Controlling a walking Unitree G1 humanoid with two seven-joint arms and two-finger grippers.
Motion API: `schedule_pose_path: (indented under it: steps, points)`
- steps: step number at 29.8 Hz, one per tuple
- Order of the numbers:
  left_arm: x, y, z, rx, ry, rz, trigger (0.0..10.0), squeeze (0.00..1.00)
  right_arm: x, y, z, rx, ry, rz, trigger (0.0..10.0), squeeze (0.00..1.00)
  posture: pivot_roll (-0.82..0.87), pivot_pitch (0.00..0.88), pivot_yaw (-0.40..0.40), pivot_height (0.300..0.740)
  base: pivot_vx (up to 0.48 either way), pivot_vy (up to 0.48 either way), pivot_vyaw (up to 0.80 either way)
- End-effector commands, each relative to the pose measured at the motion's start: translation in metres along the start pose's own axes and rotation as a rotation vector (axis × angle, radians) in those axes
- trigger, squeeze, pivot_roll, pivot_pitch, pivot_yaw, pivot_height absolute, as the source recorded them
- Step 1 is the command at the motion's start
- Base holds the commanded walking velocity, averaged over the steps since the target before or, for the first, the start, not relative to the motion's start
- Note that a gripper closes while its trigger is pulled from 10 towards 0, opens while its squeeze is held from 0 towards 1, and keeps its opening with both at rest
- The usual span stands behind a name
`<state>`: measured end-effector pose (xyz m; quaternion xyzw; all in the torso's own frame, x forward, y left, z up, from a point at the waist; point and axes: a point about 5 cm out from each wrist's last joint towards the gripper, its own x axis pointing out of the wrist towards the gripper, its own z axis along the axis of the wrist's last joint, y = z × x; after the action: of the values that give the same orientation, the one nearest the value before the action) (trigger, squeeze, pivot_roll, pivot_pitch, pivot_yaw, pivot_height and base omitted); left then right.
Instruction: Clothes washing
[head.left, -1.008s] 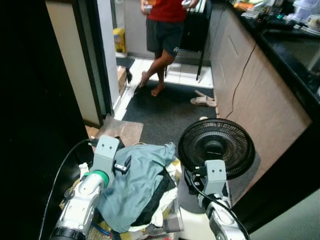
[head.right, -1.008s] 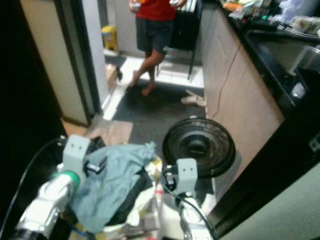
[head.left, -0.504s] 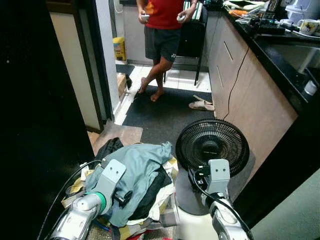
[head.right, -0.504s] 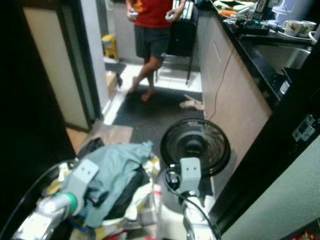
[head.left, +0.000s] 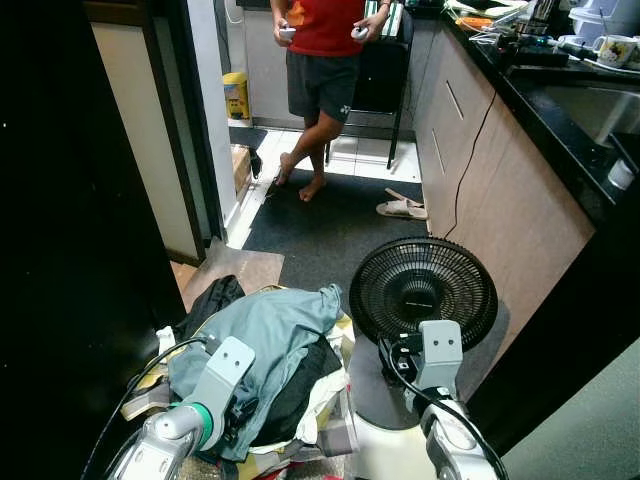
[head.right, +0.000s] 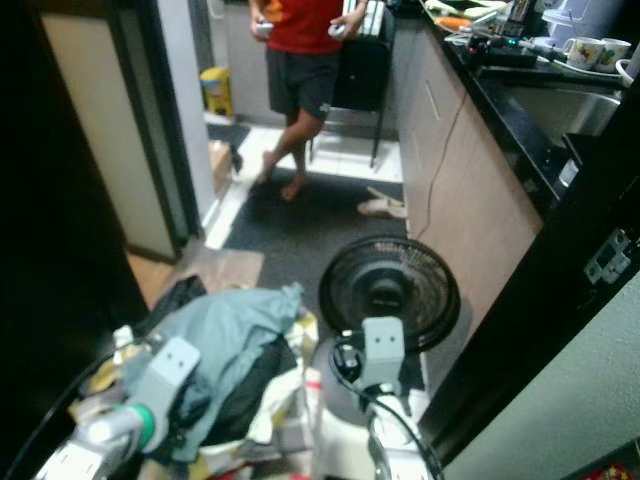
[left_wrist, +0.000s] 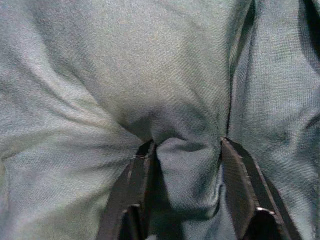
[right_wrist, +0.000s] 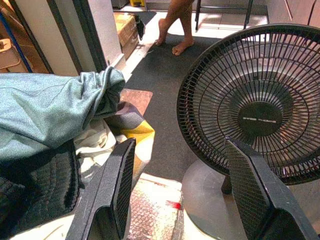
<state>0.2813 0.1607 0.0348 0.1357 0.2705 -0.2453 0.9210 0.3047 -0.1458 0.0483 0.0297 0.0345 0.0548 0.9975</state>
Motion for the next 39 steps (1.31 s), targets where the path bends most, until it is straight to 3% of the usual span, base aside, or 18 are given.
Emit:
schedule_pose_path:
  steps: [1,6,12,14,16,18,19,20,21,22,28,31,35,38,39]
  points:
    - [-0.002,-0.004,-0.009,-0.004,0.026,-0.010,0.0,0.00,-0.001,-0.002,-0.003,0.000,0.010,-0.008,10.0,0.00,0.04,0.033,0.024,0.740,0.000,0.000,0.00]
    - [-0.003,-0.002,-0.002,-0.005,-0.011,-0.005,0.0,0.00,-0.002,-0.002,-0.004,0.002,0.011,-0.012,10.0,0.00,0.04,0.034,0.026,0.740,0.000,0.000,0.00]
    - [-0.011,0.004,0.030,0.010,-0.157,0.037,0.0,0.00,-0.002,-0.004,-0.004,0.005,0.010,-0.019,10.0,0.00,0.03,0.027,0.030,0.740,0.000,0.000,0.00]
    - [-0.024,0.003,0.070,0.023,-0.349,0.037,0.0,0.00,0.000,-0.004,-0.002,0.003,0.004,-0.016,10.0,0.00,0.04,0.019,0.028,0.740,0.000,0.000,0.00]
    - [-0.028,0.002,0.079,0.026,-0.400,0.037,0.0,0.00,0.000,-0.004,-0.002,0.001,0.002,-0.015,10.0,0.00,0.04,0.019,0.028,0.740,0.000,0.000,0.00]
    - [-0.046,0.000,0.118,0.018,-0.587,0.030,0.0,0.00,0.005,-0.001,0.007,0.001,-0.034,-0.003,10.0,0.00,0.04,0.017,0.028,0.740,0.000,0.000,0.00]
    - [-0.046,0.000,0.118,0.018,-0.587,0.030,0.0,0.00,0.005,-0.001,0.007,0.001,-0.034,-0.003,10.0,0.00,0.04,0.017,0.028,0.740,0.000,0.000,0.00]
    - [-0.056,-0.002,0.135,0.024,-0.665,0.023,4.7,0.00,0.008,0.002,0.015,0.008,-0.066,0.003,10.0,0.00,0.05,0.012,0.028,0.740,0.000,0.000,0.00]
    - [-0.063,-0.003,0.145,0.030,-0.713,0.018,4.7,0.00,0.010,0.004,0.020,0.012,-0.087,0.007,10.0,0.00,0.05,0.012,0.028,0.740,0.000,0.000,0.00]
    - [-0.071,-0.002,0.159,0.048,-0.762,0.032,10.0,0.00,0.015,0.008,0.032,0.027,-0.136,0.016,10.0,0.00,0.05,0.009,0.031,0.740,0.000,0.000,0.00]
    - [-0.103,0.005,0.211,0.125,-0.956,0.138,10.0,0.00,0.029,0.024,0.088,0.092,-0.338,0.049,10.0,0.00,0.05,0.006,0.032,0.740,0.000,0.000,0.00]
    - [-0.137,0.016,0.247,0.128,-1.118,0.206,10.0,0.00,0.032,0.029,0.132,0.178,-0.483,0.048,10.0,0.00,0.06,0.005,0.036,0.740,0.000,0.000,0.00]
    - [-0.149,0.017,0.252,0.136,-1.140,0.196,10.0,0.00,0.027,0.027,0.155,0.204,-0.570,0.050,10.0,0.00,0.06,0.005,0.038,0.740,0.000,0.000,0.00]
    - [-0.149,0.017,0.252,0.136,-1.140,0.196,10.0,0.00,0.027,0.027,0.155,0.204,-0.570,0.050,10.0,0.00,0.06,0.005,0.038,0.740,0.000,0.000,0.00]
    - [-0.144,0.017,0.244,0.081,-1.095,0.173,10.0,0.00,0.024,0.024,0.164,0.219,-0.596,0.043,10.0,0.00,0.06,0.008,0.041,0.740,0.000,0.000,0.00]
